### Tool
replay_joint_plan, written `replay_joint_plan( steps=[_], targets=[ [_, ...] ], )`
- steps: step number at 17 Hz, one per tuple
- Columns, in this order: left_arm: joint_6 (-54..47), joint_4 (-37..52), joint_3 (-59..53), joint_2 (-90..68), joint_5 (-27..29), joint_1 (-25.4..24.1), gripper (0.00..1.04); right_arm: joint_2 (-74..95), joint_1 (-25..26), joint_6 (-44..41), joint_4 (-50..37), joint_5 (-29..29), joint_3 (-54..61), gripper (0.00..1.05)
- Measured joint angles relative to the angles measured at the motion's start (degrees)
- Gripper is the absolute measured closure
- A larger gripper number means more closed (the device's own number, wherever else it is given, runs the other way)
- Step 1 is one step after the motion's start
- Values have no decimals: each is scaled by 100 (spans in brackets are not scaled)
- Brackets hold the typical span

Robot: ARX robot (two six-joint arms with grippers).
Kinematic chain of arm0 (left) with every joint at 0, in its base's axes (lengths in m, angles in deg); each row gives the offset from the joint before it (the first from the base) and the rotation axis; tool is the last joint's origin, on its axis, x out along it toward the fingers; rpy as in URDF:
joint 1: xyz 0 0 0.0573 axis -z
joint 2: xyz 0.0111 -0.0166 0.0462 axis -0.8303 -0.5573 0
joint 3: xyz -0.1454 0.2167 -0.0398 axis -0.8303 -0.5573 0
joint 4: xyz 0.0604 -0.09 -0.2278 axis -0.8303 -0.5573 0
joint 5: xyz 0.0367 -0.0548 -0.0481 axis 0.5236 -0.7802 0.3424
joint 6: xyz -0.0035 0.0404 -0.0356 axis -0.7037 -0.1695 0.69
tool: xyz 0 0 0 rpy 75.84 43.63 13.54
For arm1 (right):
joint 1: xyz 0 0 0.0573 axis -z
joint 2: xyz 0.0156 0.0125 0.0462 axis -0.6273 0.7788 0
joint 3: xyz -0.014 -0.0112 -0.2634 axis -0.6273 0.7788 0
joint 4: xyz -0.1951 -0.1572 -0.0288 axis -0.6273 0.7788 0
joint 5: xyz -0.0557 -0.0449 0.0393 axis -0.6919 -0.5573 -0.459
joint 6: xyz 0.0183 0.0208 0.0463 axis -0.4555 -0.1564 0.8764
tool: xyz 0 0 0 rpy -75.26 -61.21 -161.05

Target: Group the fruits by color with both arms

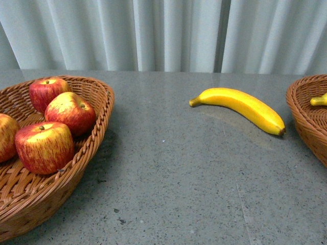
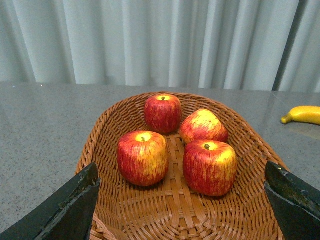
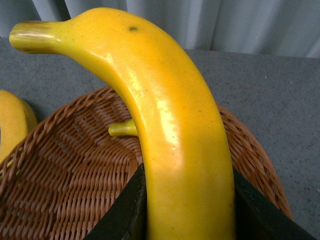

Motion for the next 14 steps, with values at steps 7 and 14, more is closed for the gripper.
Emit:
replay_joint_plan(
  steps=[7,14],
  targets=[
    [0,0,0,0,0,0,7,-98,214,-256,15,221,632,70],
    [2,0,0,0,0,0,7,-457,-133,-22,302,157,149,5]
  ],
)
